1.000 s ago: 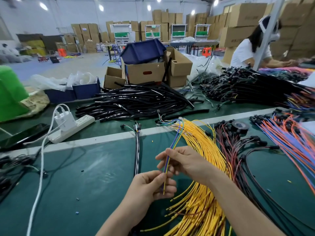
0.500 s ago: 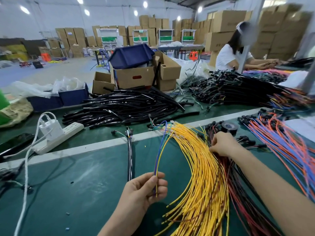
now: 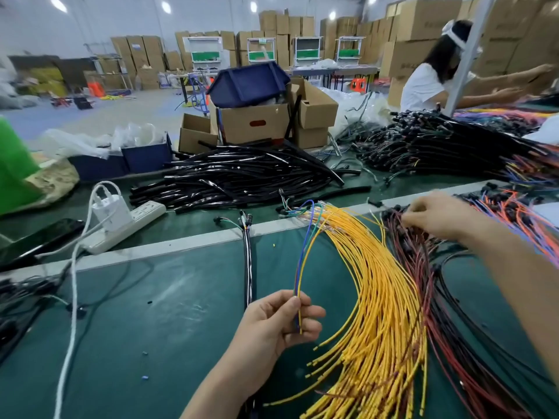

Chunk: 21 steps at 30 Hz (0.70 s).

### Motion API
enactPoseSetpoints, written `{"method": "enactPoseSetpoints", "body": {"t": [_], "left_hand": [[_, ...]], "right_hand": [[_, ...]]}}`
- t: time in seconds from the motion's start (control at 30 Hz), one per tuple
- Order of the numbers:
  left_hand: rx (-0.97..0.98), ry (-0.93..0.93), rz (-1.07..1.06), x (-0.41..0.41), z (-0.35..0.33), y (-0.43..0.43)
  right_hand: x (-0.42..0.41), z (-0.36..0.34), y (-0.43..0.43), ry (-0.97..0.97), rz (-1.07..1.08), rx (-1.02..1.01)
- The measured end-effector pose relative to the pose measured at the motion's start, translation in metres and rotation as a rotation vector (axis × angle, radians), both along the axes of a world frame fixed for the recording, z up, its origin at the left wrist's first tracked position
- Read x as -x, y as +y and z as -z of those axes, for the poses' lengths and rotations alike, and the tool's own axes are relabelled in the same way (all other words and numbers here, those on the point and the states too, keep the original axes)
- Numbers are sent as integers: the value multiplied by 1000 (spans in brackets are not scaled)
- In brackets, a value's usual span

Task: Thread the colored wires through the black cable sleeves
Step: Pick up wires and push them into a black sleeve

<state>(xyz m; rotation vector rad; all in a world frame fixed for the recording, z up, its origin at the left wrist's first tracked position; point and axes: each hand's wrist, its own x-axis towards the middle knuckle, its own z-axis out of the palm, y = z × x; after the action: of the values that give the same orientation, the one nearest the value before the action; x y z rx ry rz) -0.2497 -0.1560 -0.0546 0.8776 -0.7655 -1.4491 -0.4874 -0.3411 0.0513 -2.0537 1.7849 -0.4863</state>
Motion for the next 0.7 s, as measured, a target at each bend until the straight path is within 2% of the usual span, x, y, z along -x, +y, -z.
{"method": "enactPoseSetpoints", "body": {"t": [0.07,0.17,0.23,0.33,0.4,0.53,0.7], "left_hand": [[7,-21,-1,-1,1,0],[9,-16,-9,1,3,0],[22,-21,8,2,4,0],[37,-38,43,4,6,0],[36,-35,70,4,6,0],[26,-31,142,3,6,0],[0,-30,134,2,7,-2]], "right_hand": [[-3,-22,10,-153,-96,-3],[-16,-49,32,-563,-280,-136],[-28,-59,43,-717,-409,-231],[-55,-56,53,-759,-566,-332],[-75,-43,56,-743,-603,-330],[-101,-23,46,-708,-558,-235],[-102,-22,20,-764,-475,-164]]}}
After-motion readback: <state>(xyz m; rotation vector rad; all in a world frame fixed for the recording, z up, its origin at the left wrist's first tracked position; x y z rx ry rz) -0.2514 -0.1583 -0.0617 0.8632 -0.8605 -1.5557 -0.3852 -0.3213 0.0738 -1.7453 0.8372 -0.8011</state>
